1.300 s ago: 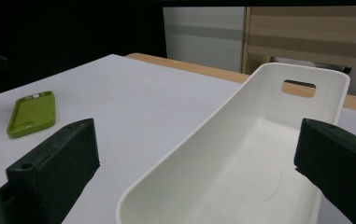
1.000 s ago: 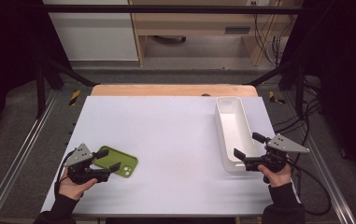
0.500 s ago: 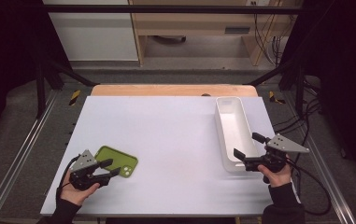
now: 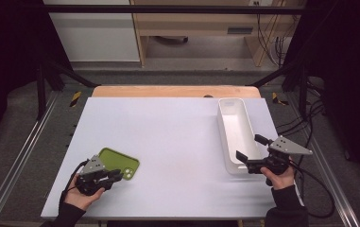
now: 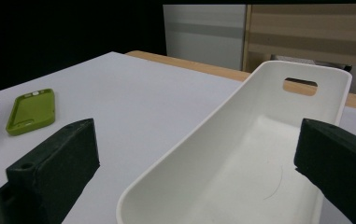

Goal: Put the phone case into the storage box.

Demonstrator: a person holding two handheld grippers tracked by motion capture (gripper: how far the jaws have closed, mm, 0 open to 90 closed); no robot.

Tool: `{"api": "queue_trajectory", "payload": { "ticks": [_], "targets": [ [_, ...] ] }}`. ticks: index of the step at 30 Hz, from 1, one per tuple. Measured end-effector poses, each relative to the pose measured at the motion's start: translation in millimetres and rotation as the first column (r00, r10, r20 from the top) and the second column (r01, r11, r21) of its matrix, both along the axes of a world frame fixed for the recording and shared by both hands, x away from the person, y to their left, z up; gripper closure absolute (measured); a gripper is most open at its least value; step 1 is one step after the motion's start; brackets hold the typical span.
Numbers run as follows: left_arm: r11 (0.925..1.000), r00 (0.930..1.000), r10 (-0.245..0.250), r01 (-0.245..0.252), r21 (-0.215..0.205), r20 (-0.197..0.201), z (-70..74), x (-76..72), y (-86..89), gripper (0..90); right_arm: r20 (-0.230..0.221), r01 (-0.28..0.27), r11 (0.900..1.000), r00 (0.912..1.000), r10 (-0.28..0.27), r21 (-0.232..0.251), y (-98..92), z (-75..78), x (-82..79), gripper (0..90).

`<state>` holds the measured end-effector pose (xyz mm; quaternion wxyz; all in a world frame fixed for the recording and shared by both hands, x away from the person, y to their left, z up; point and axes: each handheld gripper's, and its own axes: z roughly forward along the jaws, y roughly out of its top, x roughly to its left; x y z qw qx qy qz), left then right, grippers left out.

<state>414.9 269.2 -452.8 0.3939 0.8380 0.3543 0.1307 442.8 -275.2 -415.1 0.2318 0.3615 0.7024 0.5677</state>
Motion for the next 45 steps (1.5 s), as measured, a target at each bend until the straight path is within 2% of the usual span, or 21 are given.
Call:
{"api": "queue_trajectory", "payload": {
  "ticks": [9, 15, 28, 45],
  "targets": [
    [0.9995, 0.9991, -0.012, 0.013, 0.03, -0.039, -5.6, 2.0, -3.0, 89.4, 0.001, -0.005, 1.0, 1.0, 0.005, 0.002, -0.2, 0.3, -0.2, 0.5],
    [0.9987, 0.9991, -0.01, 0.012, 0.049, -0.042, -9.2, 4.2, -4.7, 89.7, 0.003, -0.005, 1.0, 1.0, 0.005, 0.002, -0.4, 0.6, -0.3, 0.5],
    [0.9965, 0.9991, -0.026, 0.028, 0.079, -0.033, -15.8, 7.1, -14.9, 89.7, -0.001, -0.005, 1.0, 1.0, 0.005, -0.001, 0.5, 0.5, -0.1, 0.5],
    [0.9962, 0.9996, -0.03, 0.03, 0.082, -0.001, -17.5, 15.6, -27.7, 89.7, 0.0, -0.008, 1.0, 1.0, 0.008, -0.005, 0.8, 0.4, 0.1, 0.5]
  ]
}}
